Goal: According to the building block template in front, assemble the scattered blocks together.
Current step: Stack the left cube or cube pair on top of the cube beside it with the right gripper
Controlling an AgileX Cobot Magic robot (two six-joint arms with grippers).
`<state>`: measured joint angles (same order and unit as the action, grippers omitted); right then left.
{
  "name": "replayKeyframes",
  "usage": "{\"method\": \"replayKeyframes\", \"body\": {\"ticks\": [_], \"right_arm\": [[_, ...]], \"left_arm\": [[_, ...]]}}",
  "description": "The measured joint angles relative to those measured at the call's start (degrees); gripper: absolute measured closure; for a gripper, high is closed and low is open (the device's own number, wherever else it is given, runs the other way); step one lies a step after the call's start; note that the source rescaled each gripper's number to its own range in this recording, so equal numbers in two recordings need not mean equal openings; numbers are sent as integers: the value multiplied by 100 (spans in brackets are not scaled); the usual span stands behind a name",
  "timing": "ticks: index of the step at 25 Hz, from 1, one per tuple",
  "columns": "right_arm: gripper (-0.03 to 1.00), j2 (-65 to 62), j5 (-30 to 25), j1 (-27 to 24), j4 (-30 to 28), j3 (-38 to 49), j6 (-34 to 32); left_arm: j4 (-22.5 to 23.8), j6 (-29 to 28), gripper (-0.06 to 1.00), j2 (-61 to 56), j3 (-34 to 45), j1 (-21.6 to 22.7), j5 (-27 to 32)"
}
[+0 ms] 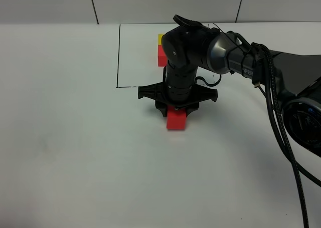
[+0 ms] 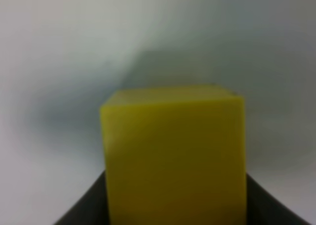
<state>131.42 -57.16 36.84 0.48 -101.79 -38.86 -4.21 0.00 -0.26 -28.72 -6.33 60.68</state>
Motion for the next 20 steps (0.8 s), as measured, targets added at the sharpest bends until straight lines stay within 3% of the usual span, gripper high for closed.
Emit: {"method": "replayKeyframes", "body": {"ticks": [20], "right_arm": [[95,114,231,0,32,19,57]], "left_arm": [[0,0,24,0,0,0,0]]}}
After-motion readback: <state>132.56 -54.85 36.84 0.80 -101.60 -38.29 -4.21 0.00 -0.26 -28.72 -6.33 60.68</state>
